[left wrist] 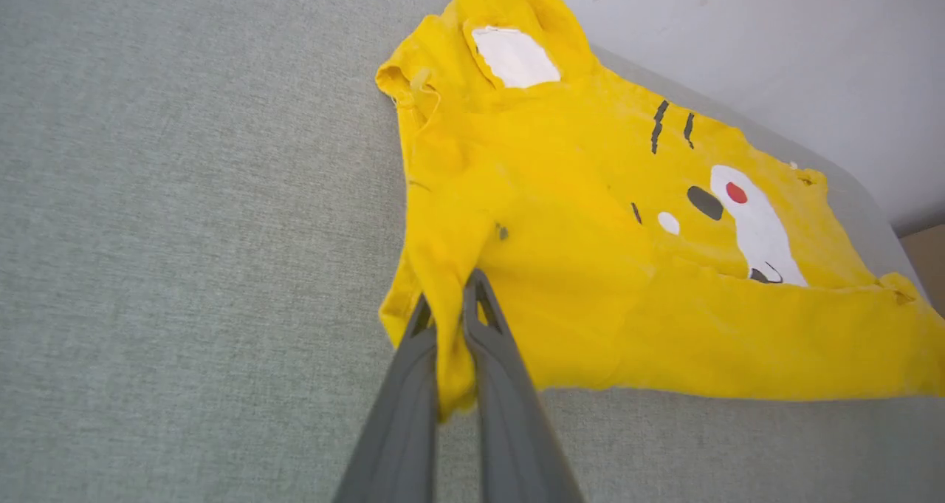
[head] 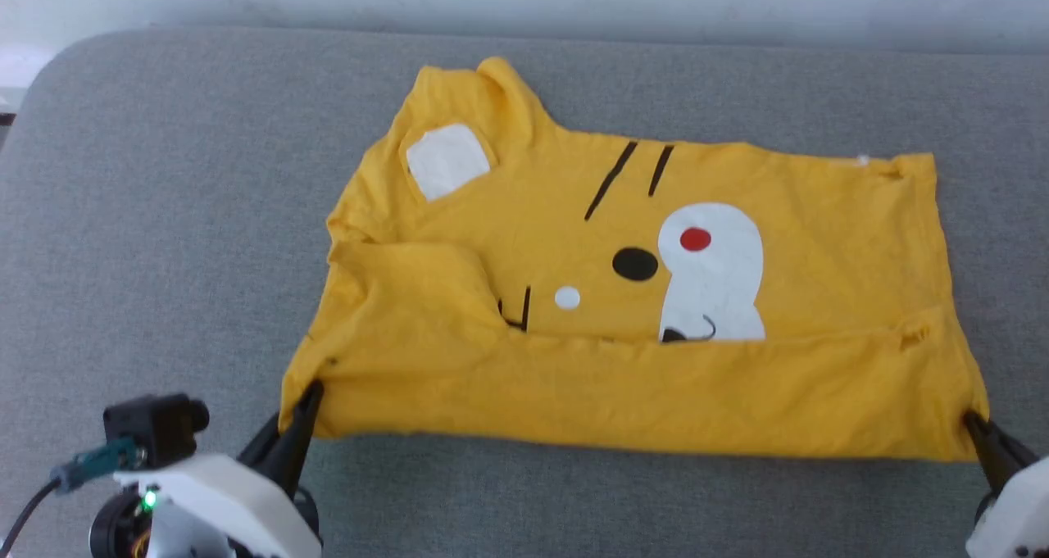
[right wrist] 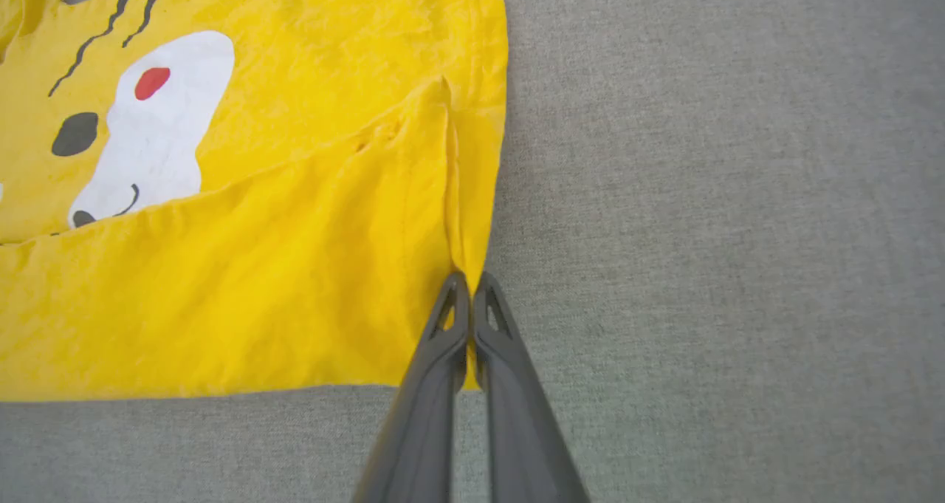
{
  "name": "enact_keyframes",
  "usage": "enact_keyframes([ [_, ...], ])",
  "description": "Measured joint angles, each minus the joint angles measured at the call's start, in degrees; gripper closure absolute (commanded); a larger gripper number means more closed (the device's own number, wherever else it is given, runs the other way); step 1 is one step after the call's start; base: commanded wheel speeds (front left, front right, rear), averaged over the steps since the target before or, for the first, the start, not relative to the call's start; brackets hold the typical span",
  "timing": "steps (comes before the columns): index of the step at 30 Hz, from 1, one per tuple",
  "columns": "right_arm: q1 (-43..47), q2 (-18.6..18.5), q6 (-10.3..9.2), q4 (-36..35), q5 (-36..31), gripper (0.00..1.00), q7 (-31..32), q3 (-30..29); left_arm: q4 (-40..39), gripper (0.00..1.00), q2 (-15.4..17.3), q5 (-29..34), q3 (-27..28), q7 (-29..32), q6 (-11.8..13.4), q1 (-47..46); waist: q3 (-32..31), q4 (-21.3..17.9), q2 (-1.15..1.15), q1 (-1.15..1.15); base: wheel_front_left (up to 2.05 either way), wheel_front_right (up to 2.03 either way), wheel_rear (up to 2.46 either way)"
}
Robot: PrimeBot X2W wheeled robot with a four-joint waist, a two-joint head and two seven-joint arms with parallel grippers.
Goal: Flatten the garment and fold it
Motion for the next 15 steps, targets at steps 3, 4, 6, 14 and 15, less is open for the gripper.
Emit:
enact_keyframes([
  [3, 2.92, 0.01, 0.00, -2.14, 1.91, 1.00, 1.64, -0.05, -3.54, 1.00, 0.83, -1.22, 0.87, 0.79, 0.80, 3.95, -0.90, -0.15, 0.00, -0.01, 0.00, 0.00, 0.00],
  [4, 3.94, 0.01, 0.00, -2.85, 2.48, 1.00, 2.14, -0.12, -4.39, 1.00, 1.20, -1.43, 1.12, 1.02, 1.23, 5.25, -1.08, -0.19, 0.00, -0.01, 0.00, 0.00, 0.00],
  [6, 5.93, 0.00, 0.00, -4.08, 3.28, 1.00, 3.11, -0.24, -5.56, 1.00, 1.56, -2.02, 1.46, 1.44, 1.70, 7.77, -1.18, -0.25, 0.00, -0.01, 0.00, 0.00, 0.00],
  [14, 9.22, -0.01, -0.01, -2.86, 4.81, 1.00, 3.09, 0.01, -2.94, 1.00, -0.58, -4.58, 0.24, 1.26, 1.93, 11.44, -0.77, 0.00, 0.00, 0.00, 0.00, 0.00, 0.00],
  [15, 9.25, 0.01, -0.01, -2.07, 5.03, 1.00, 2.71, 0.16, -2.03, 1.00, -1.16, -4.82, -0.14, 1.25, 1.86, 11.42, -0.81, 0.05, 0.00, 0.00, 0.00, 0.00, 0.00],
])
